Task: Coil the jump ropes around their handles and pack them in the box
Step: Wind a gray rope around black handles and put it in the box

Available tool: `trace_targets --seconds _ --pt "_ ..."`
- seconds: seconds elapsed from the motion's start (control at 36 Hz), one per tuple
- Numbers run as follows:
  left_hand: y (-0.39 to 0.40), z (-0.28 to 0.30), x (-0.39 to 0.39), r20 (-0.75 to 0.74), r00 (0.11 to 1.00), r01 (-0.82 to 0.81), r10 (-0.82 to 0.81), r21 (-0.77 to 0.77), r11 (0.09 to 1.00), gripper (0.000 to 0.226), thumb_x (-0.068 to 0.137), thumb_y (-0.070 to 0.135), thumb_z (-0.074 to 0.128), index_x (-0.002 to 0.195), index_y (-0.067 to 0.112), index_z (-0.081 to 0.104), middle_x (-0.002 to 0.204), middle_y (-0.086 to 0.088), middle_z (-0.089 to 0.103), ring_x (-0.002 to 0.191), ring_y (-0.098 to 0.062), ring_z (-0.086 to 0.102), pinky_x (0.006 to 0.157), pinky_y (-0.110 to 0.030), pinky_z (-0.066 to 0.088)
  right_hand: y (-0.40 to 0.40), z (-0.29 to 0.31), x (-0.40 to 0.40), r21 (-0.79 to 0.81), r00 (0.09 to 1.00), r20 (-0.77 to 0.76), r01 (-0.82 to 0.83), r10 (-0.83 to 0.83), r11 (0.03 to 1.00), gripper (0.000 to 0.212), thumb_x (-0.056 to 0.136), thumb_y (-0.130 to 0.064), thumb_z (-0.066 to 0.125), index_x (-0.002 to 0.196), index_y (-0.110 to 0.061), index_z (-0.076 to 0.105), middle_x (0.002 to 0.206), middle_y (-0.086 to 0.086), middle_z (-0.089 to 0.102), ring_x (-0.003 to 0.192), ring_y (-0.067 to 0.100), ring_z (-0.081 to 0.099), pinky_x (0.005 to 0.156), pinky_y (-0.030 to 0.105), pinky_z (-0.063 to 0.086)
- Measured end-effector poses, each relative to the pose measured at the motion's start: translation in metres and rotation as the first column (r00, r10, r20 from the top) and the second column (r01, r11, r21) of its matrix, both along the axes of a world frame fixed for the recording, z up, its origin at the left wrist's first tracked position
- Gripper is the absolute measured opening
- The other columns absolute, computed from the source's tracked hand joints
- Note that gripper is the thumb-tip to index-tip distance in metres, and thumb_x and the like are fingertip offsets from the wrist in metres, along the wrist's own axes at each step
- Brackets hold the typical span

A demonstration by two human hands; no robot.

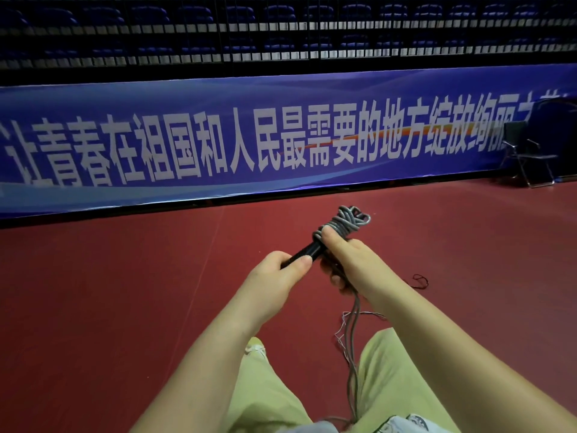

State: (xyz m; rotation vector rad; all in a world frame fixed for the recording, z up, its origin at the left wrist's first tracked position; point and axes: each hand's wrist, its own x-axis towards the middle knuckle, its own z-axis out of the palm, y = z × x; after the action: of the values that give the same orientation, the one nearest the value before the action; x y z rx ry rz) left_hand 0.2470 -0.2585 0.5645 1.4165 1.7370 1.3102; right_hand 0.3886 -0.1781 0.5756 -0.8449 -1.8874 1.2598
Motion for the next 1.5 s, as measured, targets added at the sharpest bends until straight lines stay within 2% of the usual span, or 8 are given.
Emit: trace_targets --seconds 0.36,0.47,0.58,0.67,0.78,1.0,1.14,1.5 --pt "0.001 0.0 0.004 -0.203 0.976 -0.068 0.078 0.055 0.996 0.042 0.069 0.055 0.07 0.092 0.023 0.056 0.081 0.003 0.062 0.072 -0.015 0.059 0.067 -0.034 0.047 0.005 -0.004 0.007 0.188 0.999 0.01 0.05 -0.053 0.981 0.047 0.095 -0.052 0.042 0.066 -0.016 0.048 0.053 -0.004 0.041 0.044 0.01 0.031 0.053 0.03 0.025" --pt "-0.005 0.007 0.004 0.082 0.974 0.218 -0.212 -0.078 0.973 0.046 0.066 0.047 0.066 0.099 0.016 0.058 0.077 0.004 0.063 0.07 -0.012 0.063 0.077 -0.041 0.055 0.005 -0.004 0.01 0.21 0.998 -0.062 -0.013 0.026 0.978 0.043 0.086 -0.053 0.042 0.063 -0.017 0.042 0.052 -0.008 0.039 0.042 0.006 0.03 0.049 0.025 0.025" --pt "-0.014 -0.001 -0.004 0.686 0.518 0.632 -0.511 0.096 0.769 0.069 0.084 0.063 0.038 0.106 0.004 0.067 0.089 -0.011 0.071 0.075 -0.023 0.068 0.075 -0.039 0.055 0.003 -0.003 0.015 0.025 0.897 -0.317 -0.316 0.307 0.948 0.052 0.082 -0.063 0.05 0.059 -0.017 0.044 0.049 -0.007 0.036 0.041 0.007 0.024 0.041 0.019 0.019" --pt "-0.013 -0.014 -0.003 0.738 0.188 0.77 -0.648 0.299 0.564 0.085 0.089 0.068 0.025 0.129 0.0 0.056 0.108 -0.014 0.069 0.094 -0.026 0.067 0.088 -0.043 0.05 0.002 -0.002 0.015 0.046 0.837 -0.326 -0.451 0.44 0.892 0.057 0.068 -0.078 0.061 0.058 -0.023 0.05 0.053 -0.003 0.035 0.045 0.011 0.024 0.043 0.021 0.02" --pt "-0.013 -0.019 0.004 0.785 0.057 0.765 -0.617 0.362 0.533 0.083 0.089 0.068 0.025 0.126 0.002 0.058 0.084 -0.005 0.064 0.071 -0.018 0.061 0.074 -0.034 0.048 -0.001 -0.002 0.015 0.043 0.803 -0.287 -0.534 0.522 0.845 0.054 0.07 -0.074 0.064 0.066 -0.022 0.05 0.056 -0.005 0.043 0.051 0.013 0.025 0.046 0.023 0.021" --pt "-0.022 0.004 0.006 0.822 0.363 0.649 -0.439 0.115 0.752 0.07 0.085 0.066 0.026 0.082 0.011 0.068 0.057 0.004 0.041 0.041 -0.009 0.036 0.053 -0.026 0.037 0.0 0.005 0.025 0.026 0.865 -0.207 -0.462 0.457 0.887 0.06 0.063 -0.071 0.072 0.073 -0.017 0.05 0.063 0.001 0.043 0.046 0.01 0.03 0.043 0.022 0.021" --pt "-0.026 0.01 0.015 0.781 0.46 0.578 -0.422 0.097 0.81 0.066 0.082 0.065 0.026 0.086 0.009 0.061 0.057 0.002 0.041 0.042 -0.01 0.034 0.054 -0.028 0.035 -0.002 0.009 0.028 0.094 0.933 -0.165 -0.309 0.321 0.946 0.032 0.086 -0.04 0.049 0.064 -0.017 0.049 0.051 -0.005 0.038 0.043 0.01 0.028 0.042 0.023 0.022" --pt "-0.014 0.019 0.027 0.25 0.962 0.092 -0.112 0.091 0.992 0.054 0.099 0.049 0.029 0.099 0.005 0.062 0.057 0.005 0.047 0.044 -0.008 0.034 0.055 -0.028 0.038 -0.007 -0.006 0.019 -0.029 0.929 -0.354 -0.132 0.113 0.991 0.036 0.08 -0.047 0.063 0.055 -0.022 0.067 0.052 0.001 0.046 0.038 0.007 0.032 0.04 0.017 0.024"
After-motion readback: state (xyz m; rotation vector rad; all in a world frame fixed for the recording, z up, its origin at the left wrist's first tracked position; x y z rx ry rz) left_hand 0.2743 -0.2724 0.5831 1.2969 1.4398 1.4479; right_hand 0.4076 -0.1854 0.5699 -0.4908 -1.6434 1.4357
